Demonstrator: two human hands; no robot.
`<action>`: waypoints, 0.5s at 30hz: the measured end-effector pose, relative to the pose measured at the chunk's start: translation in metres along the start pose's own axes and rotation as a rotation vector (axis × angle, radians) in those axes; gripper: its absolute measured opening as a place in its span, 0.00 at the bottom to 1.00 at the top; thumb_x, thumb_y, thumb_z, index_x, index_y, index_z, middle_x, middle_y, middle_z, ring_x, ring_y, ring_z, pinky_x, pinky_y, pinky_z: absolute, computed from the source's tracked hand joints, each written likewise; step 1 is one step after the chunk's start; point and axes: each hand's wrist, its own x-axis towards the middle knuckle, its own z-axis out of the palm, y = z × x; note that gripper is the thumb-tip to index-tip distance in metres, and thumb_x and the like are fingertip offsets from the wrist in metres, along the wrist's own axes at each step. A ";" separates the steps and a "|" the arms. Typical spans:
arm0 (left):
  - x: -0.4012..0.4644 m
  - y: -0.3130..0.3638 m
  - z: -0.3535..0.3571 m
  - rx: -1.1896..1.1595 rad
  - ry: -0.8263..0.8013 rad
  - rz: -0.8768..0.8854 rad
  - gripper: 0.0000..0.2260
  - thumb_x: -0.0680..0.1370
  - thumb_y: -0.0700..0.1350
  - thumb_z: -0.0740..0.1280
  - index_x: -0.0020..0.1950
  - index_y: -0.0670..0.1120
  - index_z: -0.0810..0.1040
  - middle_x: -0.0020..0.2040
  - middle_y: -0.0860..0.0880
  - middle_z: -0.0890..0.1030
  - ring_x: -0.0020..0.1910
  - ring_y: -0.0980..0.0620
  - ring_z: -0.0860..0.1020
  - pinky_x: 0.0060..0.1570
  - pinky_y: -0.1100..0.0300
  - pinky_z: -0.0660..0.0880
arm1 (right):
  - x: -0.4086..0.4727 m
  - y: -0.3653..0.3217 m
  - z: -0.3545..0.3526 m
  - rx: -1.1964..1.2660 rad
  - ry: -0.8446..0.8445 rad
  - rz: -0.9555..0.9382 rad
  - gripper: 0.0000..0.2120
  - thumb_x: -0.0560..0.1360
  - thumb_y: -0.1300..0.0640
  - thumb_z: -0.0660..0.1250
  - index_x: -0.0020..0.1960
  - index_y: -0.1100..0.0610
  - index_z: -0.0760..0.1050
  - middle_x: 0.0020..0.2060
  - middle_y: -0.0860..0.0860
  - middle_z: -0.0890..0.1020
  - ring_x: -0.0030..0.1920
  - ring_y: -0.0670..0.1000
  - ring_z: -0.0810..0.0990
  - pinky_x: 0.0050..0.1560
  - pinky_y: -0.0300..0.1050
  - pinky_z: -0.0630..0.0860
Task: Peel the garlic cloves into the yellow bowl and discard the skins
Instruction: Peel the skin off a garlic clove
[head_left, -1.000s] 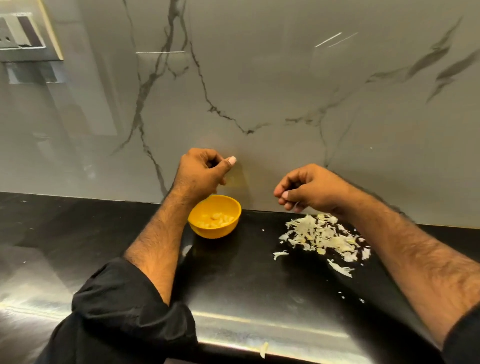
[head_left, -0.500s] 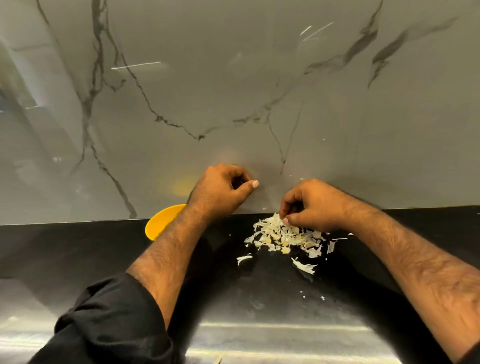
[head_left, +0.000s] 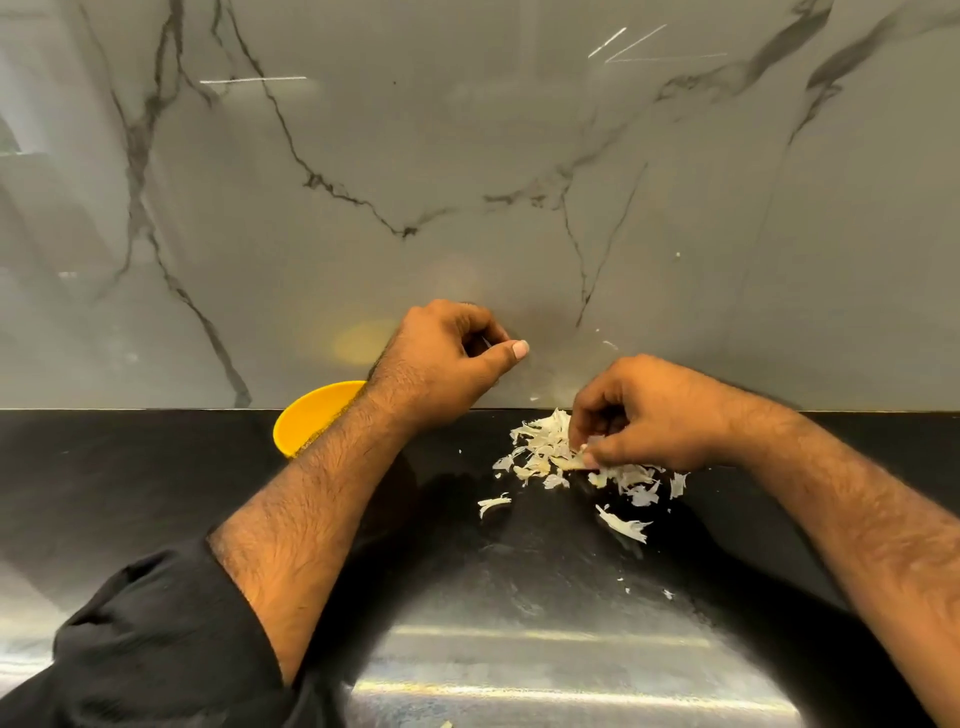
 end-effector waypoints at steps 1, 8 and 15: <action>0.000 0.000 -0.002 -0.006 0.002 -0.003 0.09 0.79 0.57 0.75 0.47 0.52 0.85 0.36 0.53 0.85 0.37 0.56 0.85 0.37 0.55 0.84 | -0.002 0.002 -0.004 0.062 0.034 0.005 0.05 0.75 0.54 0.79 0.48 0.45 0.85 0.39 0.41 0.87 0.40 0.40 0.85 0.47 0.39 0.80; -0.002 0.003 0.000 -0.009 -0.040 -0.011 0.09 0.79 0.56 0.75 0.48 0.52 0.85 0.37 0.53 0.85 0.38 0.58 0.85 0.37 0.59 0.83 | -0.014 0.010 -0.021 0.015 -0.012 0.061 0.17 0.76 0.66 0.71 0.44 0.44 0.87 0.43 0.48 0.88 0.36 0.48 0.84 0.44 0.47 0.84; -0.003 0.007 0.000 0.007 -0.070 -0.005 0.09 0.79 0.57 0.75 0.49 0.52 0.85 0.38 0.54 0.85 0.37 0.59 0.84 0.36 0.61 0.82 | -0.006 -0.005 -0.004 -0.001 0.138 0.013 0.14 0.74 0.38 0.75 0.39 0.47 0.83 0.39 0.47 0.84 0.40 0.45 0.84 0.45 0.44 0.83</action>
